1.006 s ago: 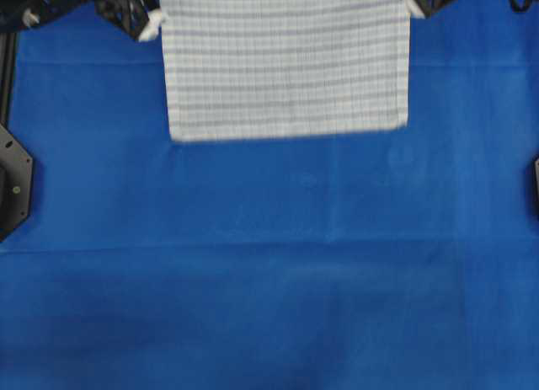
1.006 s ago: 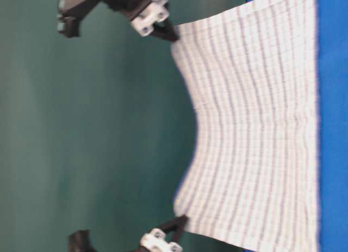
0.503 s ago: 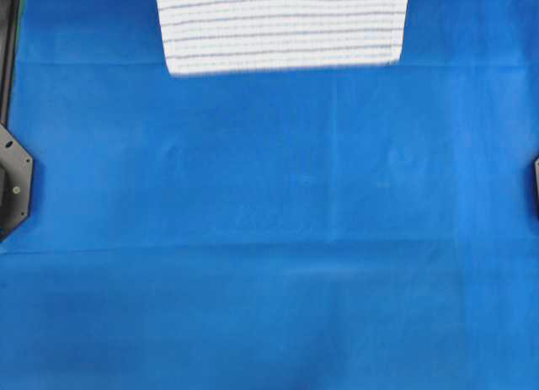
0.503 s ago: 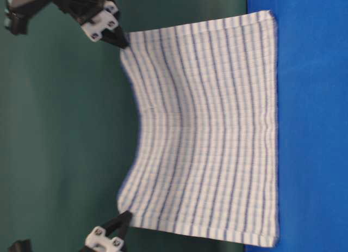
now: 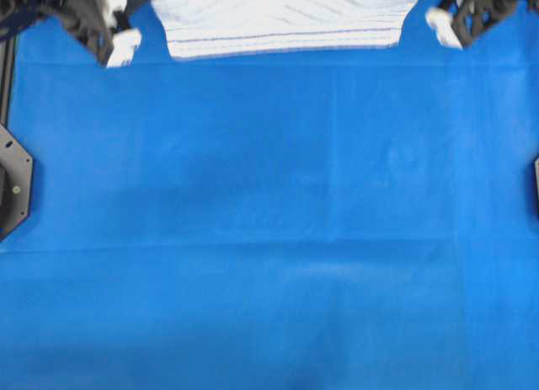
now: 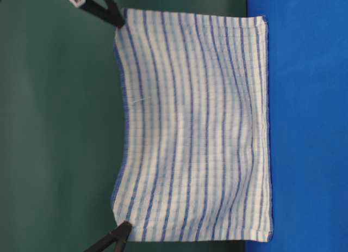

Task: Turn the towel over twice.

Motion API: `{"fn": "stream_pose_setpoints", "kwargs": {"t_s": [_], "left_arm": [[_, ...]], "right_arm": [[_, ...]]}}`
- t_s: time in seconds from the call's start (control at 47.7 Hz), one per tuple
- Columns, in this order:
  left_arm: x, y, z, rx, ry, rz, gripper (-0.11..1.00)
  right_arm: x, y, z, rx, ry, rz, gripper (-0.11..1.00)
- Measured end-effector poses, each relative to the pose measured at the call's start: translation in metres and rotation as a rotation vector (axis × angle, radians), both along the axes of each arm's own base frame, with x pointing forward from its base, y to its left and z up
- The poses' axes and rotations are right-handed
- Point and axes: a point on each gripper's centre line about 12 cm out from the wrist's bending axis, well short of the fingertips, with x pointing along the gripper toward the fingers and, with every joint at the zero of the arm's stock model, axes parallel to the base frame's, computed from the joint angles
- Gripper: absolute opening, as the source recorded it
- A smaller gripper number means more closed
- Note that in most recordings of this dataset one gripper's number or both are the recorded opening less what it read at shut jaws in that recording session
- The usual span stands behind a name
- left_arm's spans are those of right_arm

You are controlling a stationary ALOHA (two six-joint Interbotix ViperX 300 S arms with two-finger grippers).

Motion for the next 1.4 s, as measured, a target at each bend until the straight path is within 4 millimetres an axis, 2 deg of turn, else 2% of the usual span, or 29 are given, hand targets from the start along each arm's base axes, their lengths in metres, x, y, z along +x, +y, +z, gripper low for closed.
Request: {"fn": "stream_pose_setpoints", "kwargs": {"t_s": [0.168, 0.272, 0.461, 0.629, 0.796, 1.048, 1.257, 1.404], "left_arm": [[0.001, -0.042, -0.013, -0.038, 0.052, -0.132, 0.03], [0.002, -0.065, -0.025, -0.064, 0.078, -0.204, 0.03], [0.000, -0.097, -0.062, -0.143, 0.166, -0.295, 0.03], [-0.004, -0.120, -0.099, -0.193, 0.241, -0.360, 0.03], [-0.003, -0.143, -0.125, -0.217, 0.282, -0.429, 0.03], [0.006, -0.168, -0.144, -0.264, 0.325, -0.487, 0.03], [0.011, -0.184, -0.158, -0.263, 0.386, -0.536, 0.03], [0.012, -0.192, -0.159, -0.259, 0.397, -0.564, 0.03]], "right_arm": [[-0.004, 0.043, -0.016, 0.078, 0.013, 0.081, 0.08], [-0.006, 0.063, -0.030, 0.130, 0.039, 0.109, 0.08], [-0.009, 0.097, -0.065, 0.230, 0.103, 0.157, 0.08], [-0.010, 0.120, -0.096, 0.317, 0.155, 0.165, 0.08], [-0.005, 0.144, -0.119, 0.388, 0.176, 0.210, 0.08], [0.006, 0.179, -0.146, 0.465, 0.223, 0.278, 0.08], [0.014, 0.195, -0.159, 0.474, 0.273, 0.300, 0.08], [0.017, 0.203, -0.161, 0.475, 0.282, 0.322, 0.08]]}}
